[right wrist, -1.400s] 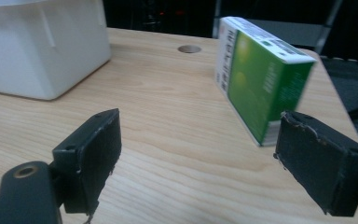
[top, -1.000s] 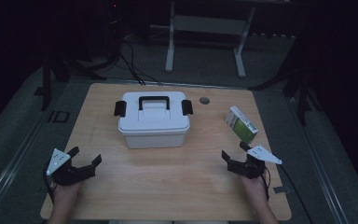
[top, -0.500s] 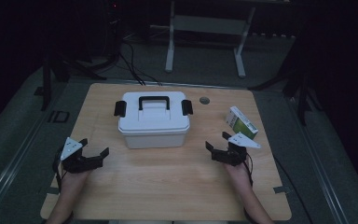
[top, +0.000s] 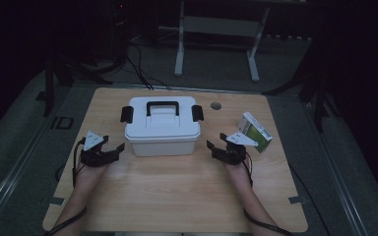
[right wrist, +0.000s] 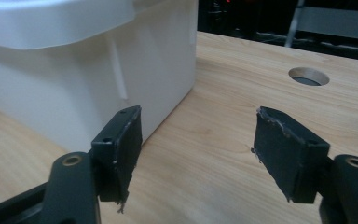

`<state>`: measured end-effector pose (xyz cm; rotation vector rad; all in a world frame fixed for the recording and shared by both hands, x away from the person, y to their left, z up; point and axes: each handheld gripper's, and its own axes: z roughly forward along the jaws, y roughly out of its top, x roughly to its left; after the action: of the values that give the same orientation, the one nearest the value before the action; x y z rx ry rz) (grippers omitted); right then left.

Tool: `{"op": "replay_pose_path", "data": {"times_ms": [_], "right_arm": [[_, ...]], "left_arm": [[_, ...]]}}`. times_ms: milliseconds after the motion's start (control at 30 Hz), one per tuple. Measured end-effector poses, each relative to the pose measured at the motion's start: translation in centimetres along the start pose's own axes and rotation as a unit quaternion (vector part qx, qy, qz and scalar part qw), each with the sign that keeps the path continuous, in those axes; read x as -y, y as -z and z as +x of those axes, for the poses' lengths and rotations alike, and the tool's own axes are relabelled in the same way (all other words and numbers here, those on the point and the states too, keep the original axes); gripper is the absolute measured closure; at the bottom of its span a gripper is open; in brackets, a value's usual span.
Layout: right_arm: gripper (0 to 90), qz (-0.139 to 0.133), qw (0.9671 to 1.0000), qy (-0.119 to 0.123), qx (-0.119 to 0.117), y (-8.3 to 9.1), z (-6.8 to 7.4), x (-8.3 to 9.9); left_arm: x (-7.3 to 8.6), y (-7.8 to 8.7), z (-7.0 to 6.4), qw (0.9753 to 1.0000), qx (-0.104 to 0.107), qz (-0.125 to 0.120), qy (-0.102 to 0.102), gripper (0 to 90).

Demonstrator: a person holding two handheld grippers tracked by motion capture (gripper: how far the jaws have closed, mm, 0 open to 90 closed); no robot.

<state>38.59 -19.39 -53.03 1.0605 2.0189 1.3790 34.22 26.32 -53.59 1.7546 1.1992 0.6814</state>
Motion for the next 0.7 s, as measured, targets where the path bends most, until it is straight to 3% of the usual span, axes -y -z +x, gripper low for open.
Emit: {"op": "replay_pose_path", "data": {"times_ms": [33, 67, 167, 200, 233, 267, 367, 467, 533, 700], "right_arm": [[32.3, 0.0, 1.0, 0.0, 0.0, 0.0, 0.0, 0.0], [44.8, 0.008, 0.9999, -0.006, -0.007, -0.6, 0.1, -0.1], [54.6, 0.011, 0.9998, -0.014, -0.006, -1.4, 0.3, -0.3], [57.7, 0.01, 0.9999, -0.01, -0.001, -1.6, 0.4, -0.3], [57.7, 0.01, 0.9999, -0.01, -0.001, -1.6, 0.4, -0.3], [67.7, 0.019, 0.9998, -0.004, 0.002, -2.1, 0.5, -0.5], [86.2, 0.027, 0.9996, 0.007, 0.005, -2.8, 0.7, -0.9], [88.8, 0.035, 0.9993, 0.012, 0.005, -3.4, 0.8, -1.0], [89.9, 0.039, 0.9991, 0.015, 0.004, -4.2, 1.0, -1.2], [89.8, 0.039, 0.9992, 0.011, 0.001, -5.1, 1.2, -1.7]], "left_arm": [[0.0, 0.0, 0.0, 1.0, 0.0, 0.0, 0.0, 32.6], [-0.4, -0.9, 0.0, 0.9999, 0.007, 0.01, 0.001, 37.5], [-0.6, -1.8, -0.1, 0.9998, 0.012, 0.015, 0.008, 50.8], [-0.6, -2.0, 0.0, 0.9994, 0.028, 0.013, 0.015, 56.5], [-0.6, -2.0, 0.0, 0.9994, 0.028, 0.013, 0.015, 60.8], [-0.7, -2.4, -0.1, 0.9994, 0.027, 0.011, 0.02, 63.7], [-0.9, -3.0, -0.2, 0.9991, 0.031, 0.012, 0.025, 74.0], [-1.0, -3.1, -0.2, 0.9993, 0.027, 0.013, 0.023, 78.6], [-1.1, -3.5, 0.0, 0.9988, 0.032, 0.012, 0.036, 85.6], [-1.3, -3.9, -0.4, 0.9985, 0.045, 0.014, 0.026, 89.7]]}}
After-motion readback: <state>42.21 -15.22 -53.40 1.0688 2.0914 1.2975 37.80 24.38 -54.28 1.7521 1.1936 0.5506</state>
